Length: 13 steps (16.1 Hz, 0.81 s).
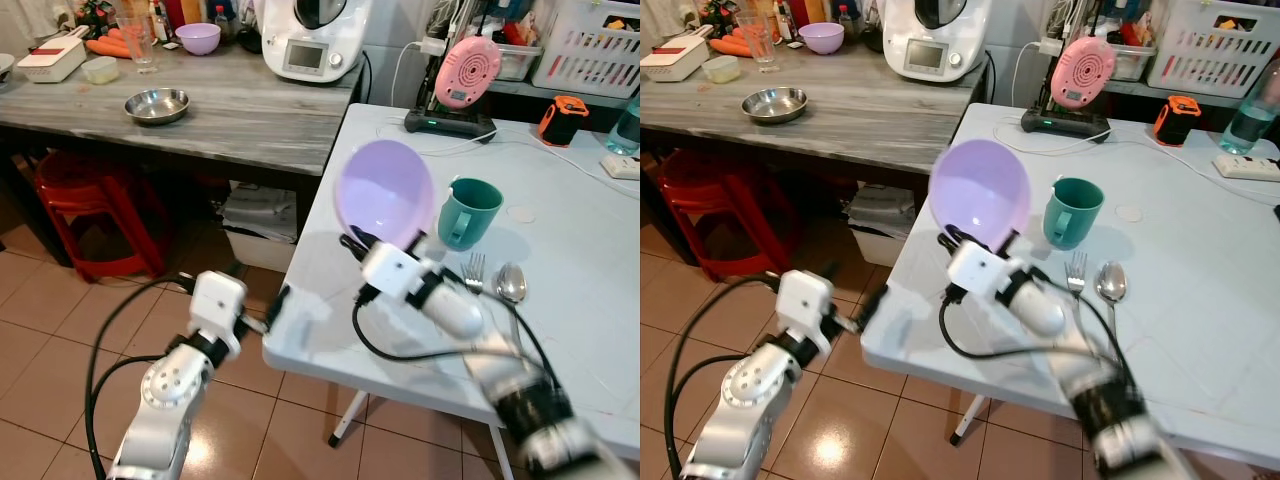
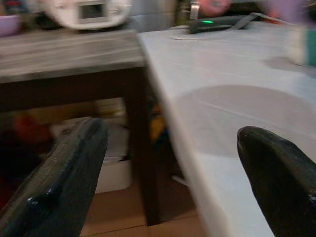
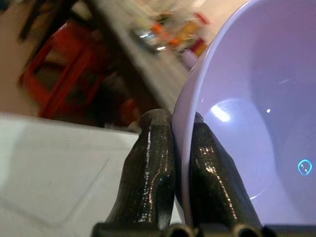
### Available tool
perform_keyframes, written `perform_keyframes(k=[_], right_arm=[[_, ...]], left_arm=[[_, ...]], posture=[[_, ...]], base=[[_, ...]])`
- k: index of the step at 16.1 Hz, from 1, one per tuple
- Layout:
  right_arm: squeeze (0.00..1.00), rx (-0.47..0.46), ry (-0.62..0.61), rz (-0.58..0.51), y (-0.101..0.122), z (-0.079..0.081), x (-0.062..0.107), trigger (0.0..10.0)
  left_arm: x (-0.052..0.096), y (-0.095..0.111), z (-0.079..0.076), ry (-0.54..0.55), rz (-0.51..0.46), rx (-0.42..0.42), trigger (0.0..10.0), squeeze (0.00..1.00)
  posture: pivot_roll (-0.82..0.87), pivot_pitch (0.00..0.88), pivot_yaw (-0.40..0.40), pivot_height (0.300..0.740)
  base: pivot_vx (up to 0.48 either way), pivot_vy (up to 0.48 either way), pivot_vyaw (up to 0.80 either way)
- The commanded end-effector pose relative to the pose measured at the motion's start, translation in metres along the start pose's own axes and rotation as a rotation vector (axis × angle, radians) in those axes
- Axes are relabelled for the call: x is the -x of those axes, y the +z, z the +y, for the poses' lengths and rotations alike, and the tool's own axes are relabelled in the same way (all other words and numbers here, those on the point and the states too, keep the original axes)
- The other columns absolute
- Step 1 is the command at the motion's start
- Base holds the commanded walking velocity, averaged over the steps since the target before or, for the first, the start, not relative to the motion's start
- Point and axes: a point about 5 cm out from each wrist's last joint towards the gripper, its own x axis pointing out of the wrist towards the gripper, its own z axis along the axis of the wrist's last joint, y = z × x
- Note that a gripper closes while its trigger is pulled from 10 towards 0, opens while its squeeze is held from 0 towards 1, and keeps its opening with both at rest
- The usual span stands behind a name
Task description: Setting the table
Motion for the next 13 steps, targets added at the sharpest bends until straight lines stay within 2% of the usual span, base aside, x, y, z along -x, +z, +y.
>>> perform_keyframes(k=[1, 2, 3, 4, 6, 7, 13], right_arm=[[0.0, -0.098, -0.111, -0.044, 0.014, -0.006, 0.004, 10.0], [0.0, -0.152, -0.148, -0.044, 0.015, -0.003, 0.009, 10.0], [0.0, -0.152, -0.148, -0.044, 0.015, -0.003, 0.009, 10.0], [0.0, -0.228, -0.201, 0.012, 0.011, 0.008, 0.02, 10.0], [0.0, -0.281, -0.246, 0.053, 0.011, 0.014, 0.028, 10.0], [0.0, -0.283, -0.247, 0.057, 0.012, 0.014, 0.029, 10.0], [0.0, -0.291, -0.252, 0.08, 0.013, 0.008, 0.026, 10.0]], left_arm=[[-0.004, -0.001, 0.009, 0.058, 0.012, 0.029, 10.0, 0.0], [-0.005, -0.002, 0.011, 0.078, 0.017, 0.035, 10.0, 0.0], [-0.005, -0.002, 0.011, 0.078, 0.017, 0.035, 10.0, 0.0], [-0.009, -0.001, 0.012, 0.082, 0.006, 0.047, 10.0, 0.0], [-0.01, -0.001, 0.012, 0.081, 0.001, 0.041, 10.0, 0.0], [-0.01, -0.001, 0.012, 0.082, 0.002, 0.041, 10.0, 0.0], [-0.011, -0.001, 0.014, 0.091, -0.005, 0.044, 10.0, 0.0]], posture=[[0.0, 0.0, -0.013, 0.74], [0.0, 0.0, -0.013, 0.74], [0.0, 0.0, -0.013, 0.74], [-0.01, 0.0, -0.009, 0.74], [-0.01, 0.0, -0.008, 0.74], [-0.01, 0.0, -0.007, 0.74], [0.02, 0.0, -0.013, 0.74]], base=[[0.0, 0.0, 0.0], [0.0, 0.0, 0.0], [0.0, 0.0, 0.0], [0.0, 0.0, 0.0], [0.0, 0.0, -0.26], [0.0, 0.0, -0.69], [0.0, 0.299, -0.78]])
